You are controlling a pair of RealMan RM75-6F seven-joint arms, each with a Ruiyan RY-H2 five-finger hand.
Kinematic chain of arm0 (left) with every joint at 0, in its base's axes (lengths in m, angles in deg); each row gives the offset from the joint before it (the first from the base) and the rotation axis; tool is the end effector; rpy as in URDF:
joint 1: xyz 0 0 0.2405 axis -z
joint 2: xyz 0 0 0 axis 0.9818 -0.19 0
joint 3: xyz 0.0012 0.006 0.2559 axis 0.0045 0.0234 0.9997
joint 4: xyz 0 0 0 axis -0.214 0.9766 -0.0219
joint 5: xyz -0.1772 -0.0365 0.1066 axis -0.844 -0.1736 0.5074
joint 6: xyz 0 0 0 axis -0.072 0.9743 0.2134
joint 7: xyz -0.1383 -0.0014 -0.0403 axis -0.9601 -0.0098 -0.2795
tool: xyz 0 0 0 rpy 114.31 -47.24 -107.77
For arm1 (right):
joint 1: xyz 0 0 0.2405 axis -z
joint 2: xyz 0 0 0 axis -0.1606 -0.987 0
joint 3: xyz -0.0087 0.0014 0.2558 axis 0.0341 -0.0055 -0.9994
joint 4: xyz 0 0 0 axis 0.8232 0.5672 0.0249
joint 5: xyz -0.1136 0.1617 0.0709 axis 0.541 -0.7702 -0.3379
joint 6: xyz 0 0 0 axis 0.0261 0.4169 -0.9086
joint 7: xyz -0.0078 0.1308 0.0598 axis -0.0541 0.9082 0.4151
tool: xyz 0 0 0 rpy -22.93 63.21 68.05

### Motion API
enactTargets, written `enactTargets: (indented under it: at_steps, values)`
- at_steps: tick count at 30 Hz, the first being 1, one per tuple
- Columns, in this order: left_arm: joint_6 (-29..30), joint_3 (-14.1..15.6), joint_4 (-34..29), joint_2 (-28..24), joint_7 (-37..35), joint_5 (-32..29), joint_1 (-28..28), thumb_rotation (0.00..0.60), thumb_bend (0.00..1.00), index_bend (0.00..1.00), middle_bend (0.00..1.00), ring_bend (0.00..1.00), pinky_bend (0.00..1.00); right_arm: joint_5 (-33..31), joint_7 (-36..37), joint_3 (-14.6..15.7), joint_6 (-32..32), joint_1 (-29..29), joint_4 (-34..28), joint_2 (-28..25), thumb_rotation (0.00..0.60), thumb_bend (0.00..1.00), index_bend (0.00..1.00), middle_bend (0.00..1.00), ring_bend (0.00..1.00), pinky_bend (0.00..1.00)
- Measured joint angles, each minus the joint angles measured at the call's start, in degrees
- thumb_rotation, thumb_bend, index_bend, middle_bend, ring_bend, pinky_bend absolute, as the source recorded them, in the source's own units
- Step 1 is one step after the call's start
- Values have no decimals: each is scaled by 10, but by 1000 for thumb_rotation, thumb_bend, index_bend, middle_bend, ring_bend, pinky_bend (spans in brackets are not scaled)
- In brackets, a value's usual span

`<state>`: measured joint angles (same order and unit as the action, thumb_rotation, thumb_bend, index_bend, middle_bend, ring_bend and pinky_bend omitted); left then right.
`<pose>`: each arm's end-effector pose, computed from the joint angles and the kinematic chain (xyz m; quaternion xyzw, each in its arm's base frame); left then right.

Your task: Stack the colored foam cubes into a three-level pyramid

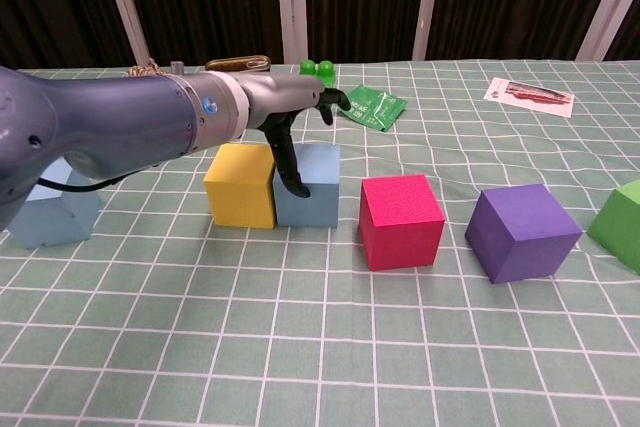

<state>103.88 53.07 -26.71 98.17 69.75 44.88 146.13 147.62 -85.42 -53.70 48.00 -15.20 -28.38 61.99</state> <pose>-0.0200 0.3638 -0.0649 -0.7837 -0.3650 -0.3113 0.3945 -0.3229 -0.1986 0.1570 0.5268 -0.4667 0.3475 0.6196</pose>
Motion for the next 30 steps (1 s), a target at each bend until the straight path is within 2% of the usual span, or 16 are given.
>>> enactTargets:
  at_steps: [16, 24, 30]
  values:
    - [-29, 10, -34, -32, 19, -55, 14, 600, 184, 0, 285, 0, 72, 0, -3, 0, 4, 1, -1, 1, 600, 186, 0, 0, 0, 0]
    - [-24, 17, -41, -36, 17, -56, 17, 600, 184, 0, 296, 0, 72, -1, -3, -1, 5, 1, -2, 2, 600, 185, 0, 0, 0, 0]
    - [-15, 18, -42, -37, 15, -56, 17, 600, 184, 0, 267, 0, 72, 0, -3, 0, 4, 1, -3, 1, 600, 185, 0, 0, 0, 0]
